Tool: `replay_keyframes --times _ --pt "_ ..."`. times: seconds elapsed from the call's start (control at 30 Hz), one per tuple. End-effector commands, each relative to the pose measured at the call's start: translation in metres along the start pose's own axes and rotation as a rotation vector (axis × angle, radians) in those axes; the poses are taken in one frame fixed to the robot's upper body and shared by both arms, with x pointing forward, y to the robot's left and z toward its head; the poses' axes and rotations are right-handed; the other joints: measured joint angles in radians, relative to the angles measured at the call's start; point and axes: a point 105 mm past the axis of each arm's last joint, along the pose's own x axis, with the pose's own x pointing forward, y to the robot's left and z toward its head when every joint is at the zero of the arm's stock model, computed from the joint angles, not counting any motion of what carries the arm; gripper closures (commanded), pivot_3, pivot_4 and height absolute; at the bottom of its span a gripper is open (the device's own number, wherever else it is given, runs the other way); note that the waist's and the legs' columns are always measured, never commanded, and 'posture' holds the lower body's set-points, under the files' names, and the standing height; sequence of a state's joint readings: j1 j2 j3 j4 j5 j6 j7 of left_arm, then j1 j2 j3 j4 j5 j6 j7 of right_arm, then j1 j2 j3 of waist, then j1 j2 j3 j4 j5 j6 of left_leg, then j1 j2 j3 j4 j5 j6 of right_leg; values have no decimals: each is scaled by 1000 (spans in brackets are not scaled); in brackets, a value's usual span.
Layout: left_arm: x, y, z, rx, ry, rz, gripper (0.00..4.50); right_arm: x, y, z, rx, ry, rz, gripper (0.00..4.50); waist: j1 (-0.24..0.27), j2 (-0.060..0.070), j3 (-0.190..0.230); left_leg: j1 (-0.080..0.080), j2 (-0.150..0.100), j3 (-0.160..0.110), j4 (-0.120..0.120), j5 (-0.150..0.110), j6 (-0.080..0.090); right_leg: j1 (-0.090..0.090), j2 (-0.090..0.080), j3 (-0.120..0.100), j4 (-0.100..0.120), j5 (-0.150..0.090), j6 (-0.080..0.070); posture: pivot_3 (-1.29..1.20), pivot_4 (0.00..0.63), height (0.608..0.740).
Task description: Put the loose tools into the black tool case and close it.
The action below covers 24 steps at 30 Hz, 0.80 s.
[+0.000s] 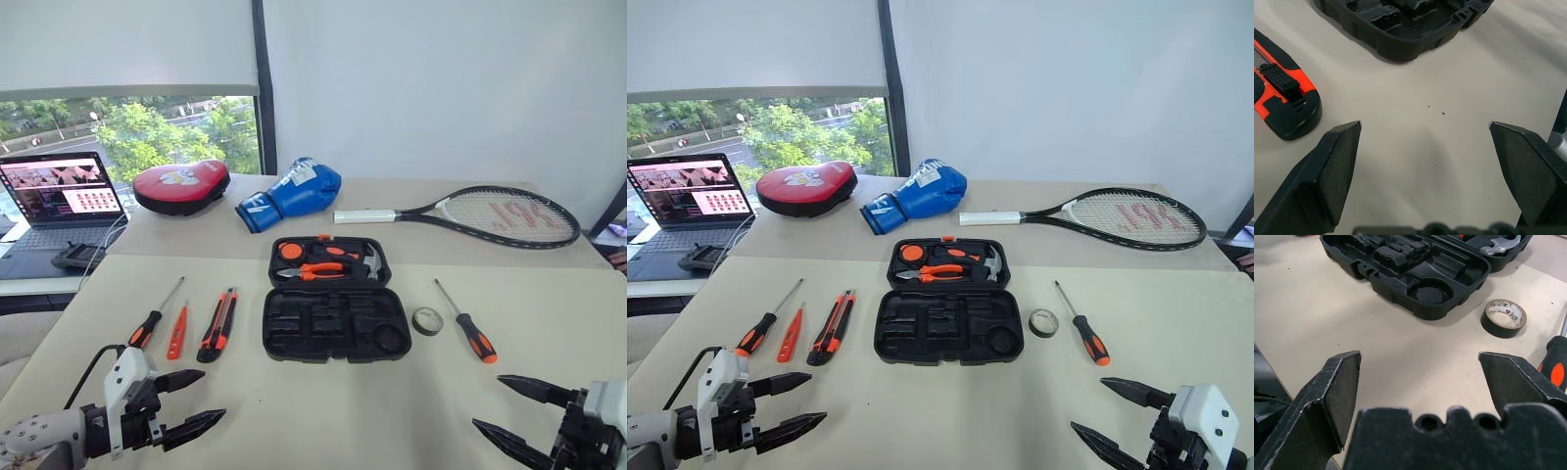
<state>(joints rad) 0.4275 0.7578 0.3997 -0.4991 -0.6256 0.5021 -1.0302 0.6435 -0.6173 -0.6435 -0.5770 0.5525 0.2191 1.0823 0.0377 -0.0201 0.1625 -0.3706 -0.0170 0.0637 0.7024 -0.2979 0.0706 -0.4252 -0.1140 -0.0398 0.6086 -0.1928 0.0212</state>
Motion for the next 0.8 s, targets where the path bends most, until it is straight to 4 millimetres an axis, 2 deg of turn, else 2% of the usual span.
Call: replay_keyframes --times 0.03,0.1,0.2,0.27,0.33,0.43,0.53,0.6,0.67,0.77,0.8 --pt "7 -1 22 20 -76 26 0 7 -1 18 -67 -72 8 50 0 0 0 0 0 0 0 0 0 0 0 0 0 0 0 0 150 740" --pt "11 6 41 -46 -170 93 0 21 1 40 -107 -177 34 50 0 0 0 0 0 0 0 0 0 0 0 0 0 0 0 0 150 740" --pt "10 21 59 -89 -235 194 0 38 5 62 -148 -270 79 50 -2 -1 1 0 1 -2 1 0 -1 1 -1 1 1 1 1 0 150 740" --pt "5 36 65 -103 -243 295 0 50 6 76 -185 -316 97 50 -2 -1 0 1 1 -2 1 1 -2 1 1 0 2 3 4 0 150 740" --pt "-6 58 66 -124 -212 439 0 63 13 93 -161 -360 189 50 -7 -1 1 2 1 -2 -1 2 -2 0 5 -1 2 5 5 0 150 740" --pt "-27 90 58 -175 -88 654 0 72 28 109 -145 -364 350 50 -10 -2 1 1 0 -2 -3 5 3 -1 7 -1 2 8 -1 0 150 740" --pt "-49 115 44 -207 127 748 0 74 40 122 -177 -365 492 50 -8 -4 3 1 -1 -3 -5 5 3 -1 7 -2 1 7 -2 0 150 740" --pt "-61 123 32 -217 264 772 0 74 42 125 -192 -365 524 50 -9 -6 3 0 -1 -3 -6 5 3 -2 8 -5 2 6 -3 0 150 740" --pt "-67 134 29 -231 291 792 0 73 41 126 -194 -364 526 50 -6 -5 3 0 -2 -3 -7 4 3 -2 7 -6 1 6 -2 0 150 740" --pt "-59 136 18 -240 344 732 0 72 40 125 -205 -367 504 50 3 -5 3 -1 -3 -3 -7 4 0 -3 4 -6 1 5 -1 0 150 740" --pt "-55 136 16 -252 347 716 256 73 41 125 -207 -368 496 13 4 -5 3 -1 -3 -3 -7 5 -4 -3 3 -6 0 5 -1 0 150 740"
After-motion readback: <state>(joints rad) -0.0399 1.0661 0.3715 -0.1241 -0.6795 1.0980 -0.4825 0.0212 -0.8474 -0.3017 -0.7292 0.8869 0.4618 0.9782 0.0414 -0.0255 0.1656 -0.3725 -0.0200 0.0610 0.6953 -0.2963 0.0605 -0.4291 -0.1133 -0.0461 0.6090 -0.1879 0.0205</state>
